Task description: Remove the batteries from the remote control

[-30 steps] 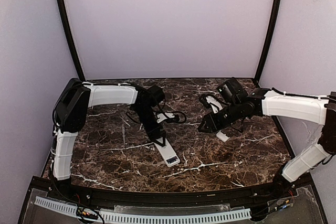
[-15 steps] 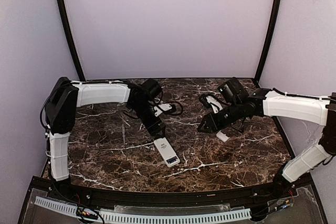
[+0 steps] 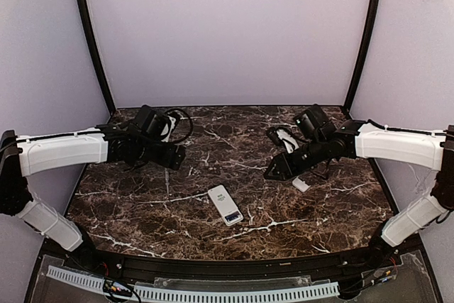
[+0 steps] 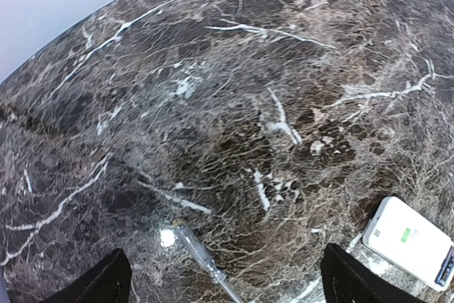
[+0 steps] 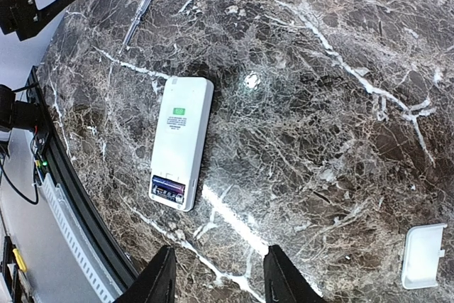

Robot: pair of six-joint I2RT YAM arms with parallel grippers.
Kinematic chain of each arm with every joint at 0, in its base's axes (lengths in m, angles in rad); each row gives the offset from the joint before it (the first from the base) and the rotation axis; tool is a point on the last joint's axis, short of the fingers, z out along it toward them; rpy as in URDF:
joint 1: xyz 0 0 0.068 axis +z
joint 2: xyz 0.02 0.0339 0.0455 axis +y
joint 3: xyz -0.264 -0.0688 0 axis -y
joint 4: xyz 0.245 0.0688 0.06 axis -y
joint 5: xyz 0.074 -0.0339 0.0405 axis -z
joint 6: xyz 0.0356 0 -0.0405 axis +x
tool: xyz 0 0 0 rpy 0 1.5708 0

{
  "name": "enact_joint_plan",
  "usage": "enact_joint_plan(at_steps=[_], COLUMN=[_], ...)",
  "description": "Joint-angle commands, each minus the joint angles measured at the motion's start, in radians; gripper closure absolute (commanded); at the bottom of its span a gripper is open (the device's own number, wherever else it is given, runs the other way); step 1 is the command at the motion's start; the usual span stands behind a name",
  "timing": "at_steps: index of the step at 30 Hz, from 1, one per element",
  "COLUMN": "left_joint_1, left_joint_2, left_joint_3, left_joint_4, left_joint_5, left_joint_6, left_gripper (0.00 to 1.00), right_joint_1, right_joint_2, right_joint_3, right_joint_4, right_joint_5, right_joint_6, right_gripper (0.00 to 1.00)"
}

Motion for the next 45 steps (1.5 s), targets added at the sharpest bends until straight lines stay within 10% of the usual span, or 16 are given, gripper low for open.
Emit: enact_joint_plan(at_steps=[1, 12, 45], left_joint_1=[0.013, 0.068, 0.12], left_joint_2=[-0.043, -0.021, 0.235], left_joint_3=[-0.045, -0.113, -0.118], left_joint_4=[-0.057, -0.195, -0.072], left_joint_5=[-0.083, 0.08, 0.183], left_joint_6=[-0.28, -0.554, -0.521], left_gripper=[0.12, 0.35, 0.72], right_joint_1=[0.011, 0.023, 0.032], right_joint_2=[0.016, 0.029, 0.058], right_joint_3=[0.025, 0.048, 0.046], right_joint_4=[0.024, 0.015, 0.013], right_joint_5=[-0.008, -0.007, -0.002], right_joint_6=[0.014, 0.032, 0.035], right_gripper=[0.58, 0.58, 0.58])
